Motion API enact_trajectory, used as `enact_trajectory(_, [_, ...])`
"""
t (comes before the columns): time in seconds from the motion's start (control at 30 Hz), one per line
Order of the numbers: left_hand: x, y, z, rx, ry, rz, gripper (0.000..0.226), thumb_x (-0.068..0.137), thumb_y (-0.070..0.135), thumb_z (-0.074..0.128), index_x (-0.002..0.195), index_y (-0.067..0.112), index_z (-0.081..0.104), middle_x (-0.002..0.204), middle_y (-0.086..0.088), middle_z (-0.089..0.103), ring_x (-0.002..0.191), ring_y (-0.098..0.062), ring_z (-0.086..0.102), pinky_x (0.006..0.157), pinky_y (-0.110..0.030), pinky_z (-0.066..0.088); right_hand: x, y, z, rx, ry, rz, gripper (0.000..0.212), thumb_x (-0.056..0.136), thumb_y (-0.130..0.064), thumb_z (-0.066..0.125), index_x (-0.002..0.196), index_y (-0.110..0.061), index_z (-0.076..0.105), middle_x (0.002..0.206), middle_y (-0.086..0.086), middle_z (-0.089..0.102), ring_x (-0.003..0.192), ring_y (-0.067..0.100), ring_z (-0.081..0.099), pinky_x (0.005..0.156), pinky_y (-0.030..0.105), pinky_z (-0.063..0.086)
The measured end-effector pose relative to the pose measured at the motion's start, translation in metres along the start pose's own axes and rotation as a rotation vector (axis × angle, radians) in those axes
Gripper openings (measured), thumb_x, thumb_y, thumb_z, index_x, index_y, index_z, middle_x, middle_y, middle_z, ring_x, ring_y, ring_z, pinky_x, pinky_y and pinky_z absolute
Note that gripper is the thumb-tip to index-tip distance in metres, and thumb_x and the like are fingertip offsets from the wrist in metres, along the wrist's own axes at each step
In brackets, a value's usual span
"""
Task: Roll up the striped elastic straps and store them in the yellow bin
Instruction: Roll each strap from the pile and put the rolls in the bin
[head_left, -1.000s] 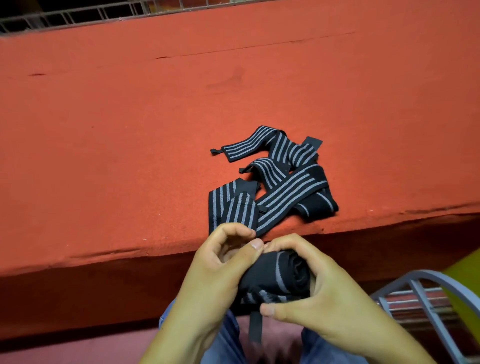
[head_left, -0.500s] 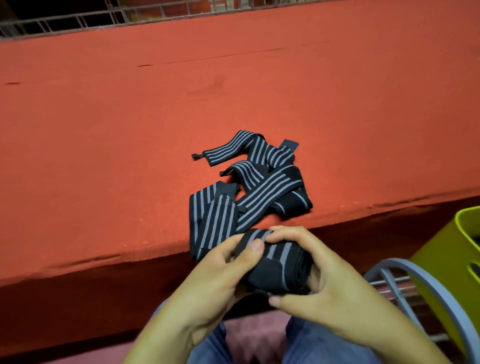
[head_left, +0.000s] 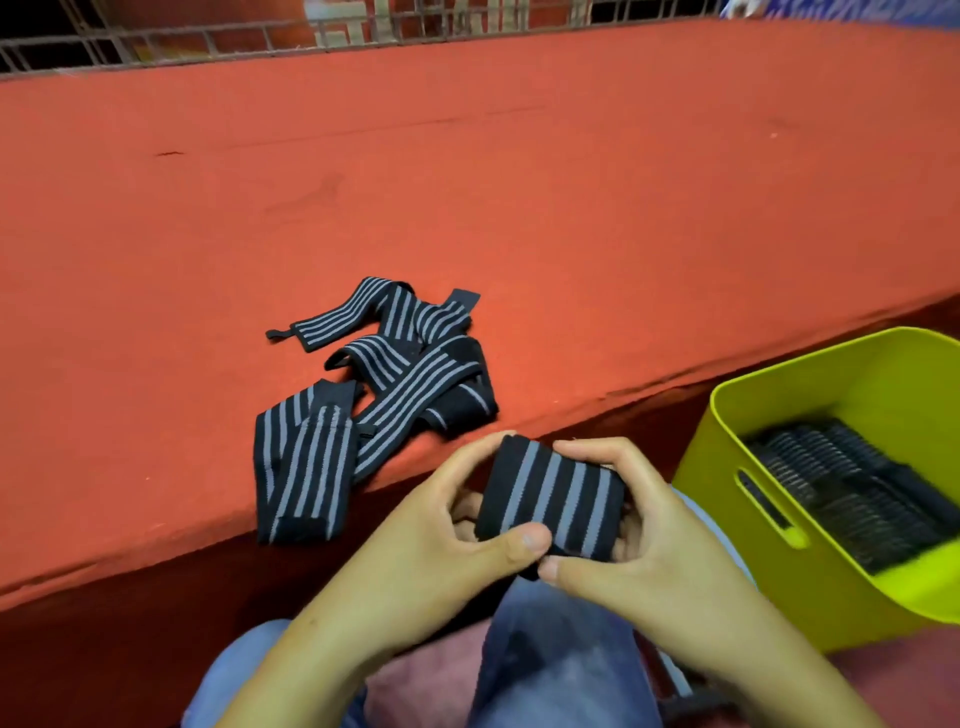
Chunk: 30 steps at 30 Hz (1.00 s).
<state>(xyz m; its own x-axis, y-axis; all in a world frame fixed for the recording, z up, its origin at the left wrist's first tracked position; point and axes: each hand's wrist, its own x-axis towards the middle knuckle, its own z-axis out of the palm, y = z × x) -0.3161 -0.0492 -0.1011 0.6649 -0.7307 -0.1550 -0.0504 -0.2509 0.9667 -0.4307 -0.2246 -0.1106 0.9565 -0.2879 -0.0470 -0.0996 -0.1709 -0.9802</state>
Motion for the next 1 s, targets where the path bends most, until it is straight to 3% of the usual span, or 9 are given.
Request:
enact_trajectory(0.17, [0.022,0.023,0.027,0.213,-0.002,0.139,0.074,0.082,0.028,0.087,0.143,0.048,0.051,0.126,0.03,0.067,0.116,0.01,0.062,0.095,-0.012,0.05,-0.012,-0.009,-0.036,-0.252,0.119,-0.045,0.073,0.067,-0.023,0.096,0.113,-0.055,0.048,0.116,-0.03,0.061,0.103,-0.003,0.068,0.086,0.023,0.057])
enact_trajectory(0.3, [0.047,0.047,0.052,0.311,-0.093,0.262,0.079,0.081,0.033,0.088,0.146,0.05,0.048,0.134,0.033,0.062,0.126,0.014,0.054,0.107,-0.019,0.045,-0.02,-0.023,-0.084,-0.415,0.129,-0.065,0.078,0.065,-0.041,0.094,0.119,-0.053,0.04,0.117,-0.032,0.058,0.108,-0.008,0.064,0.086,0.013,0.051])
enact_trajectory(0.43, [0.074,0.074,0.085,0.407,-0.169,0.361,0.078,0.08,0.033,0.088,0.145,0.047,0.049,0.126,0.037,0.062,0.119,0.024,0.051,0.094,-0.001,0.038,-0.022,-0.034,-0.125,-0.541,0.084,-0.03,0.082,0.069,-0.042,0.092,0.133,-0.055,0.043,0.112,-0.034,0.067,0.101,-0.011,0.068,0.081,0.016,0.055])
enact_trajectory(0.57, [0.113,0.094,0.123,0.459,-0.17,0.358,0.072,0.076,0.047,0.089,0.138,0.048,0.053,0.104,0.022,0.071,0.093,0.007,0.068,0.086,-0.023,0.055,-0.018,-0.038,-0.176,-0.691,0.176,0.058,0.063,0.06,-0.047,0.092,0.114,-0.041,0.06,0.099,-0.024,0.073,0.088,-0.008,0.07,0.073,0.024,0.058])
enact_trajectory(0.7, [0.152,0.099,0.161,0.458,-0.174,0.271,0.048,0.078,0.056,0.083,0.119,0.037,0.067,0.08,0.003,0.075,0.062,-0.003,0.062,0.064,-0.029,0.047,-0.006,-0.038,-0.217,-0.826,0.22,0.142,0.062,0.063,-0.049,0.092,0.114,-0.032,0.06,0.1,-0.015,0.072,0.089,0.0,0.068,0.076,0.027,0.057])
enact_trajectory(0.77, [0.168,0.097,0.177,0.442,-0.217,0.238,0.04,0.079,0.057,0.082,0.108,0.031,0.073,0.075,0.001,0.075,0.063,-0.006,0.066,0.066,-0.031,0.051,-0.001,-0.036,-0.232,-0.888,0.212,0.178,0.057,0.067,-0.046,0.093,0.11,-0.029,0.059,0.098,-0.013,0.07,0.087,0.003,0.067,0.074,0.026,0.054])
enact_trajectory(0.87, [0.185,0.095,0.193,0.425,-0.333,0.183,0.041,0.085,0.057,0.078,0.108,0.024,0.074,0.082,-0.003,0.079,0.07,-0.013,0.072,0.083,-0.043,0.06,0.007,-0.026,-0.256,-0.83,0.115,0.271,0.035,0.072,-0.03,0.095,0.084,-0.03,0.062,0.072,-0.018,0.07,0.067,-0.008,0.064,0.058,0.012,0.045])
enact_trajectory(0.93, [0.193,0.096,0.2,0.532,-0.371,0.176,0.049,0.089,0.058,0.072,0.122,0.022,0.07,0.087,0.0,0.08,0.07,-0.007,0.069,0.083,-0.039,0.059,0.013,-0.011,-0.273,-0.733,0.087,0.359,0.028,0.072,-0.026,0.096,0.082,-0.025,0.07,0.072,-0.016,0.075,0.07,-0.001,0.069,0.064,0.017,0.052])
enact_trajectory(1.0, [0.196,0.094,0.198,0.688,-0.293,0.228,0.057,0.092,0.058,0.067,0.136,0.023,0.062,0.099,0.006,0.078,0.08,-0.002,0.068,0.079,-0.027,0.054,0.021,0.006,-0.289,-0.701,0.125,0.454,0.039,0.063,-0.037,0.099,0.087,-0.016,0.076,0.082,-0.004,0.08,0.083,0.019,0.076,0.077,0.037,0.059])
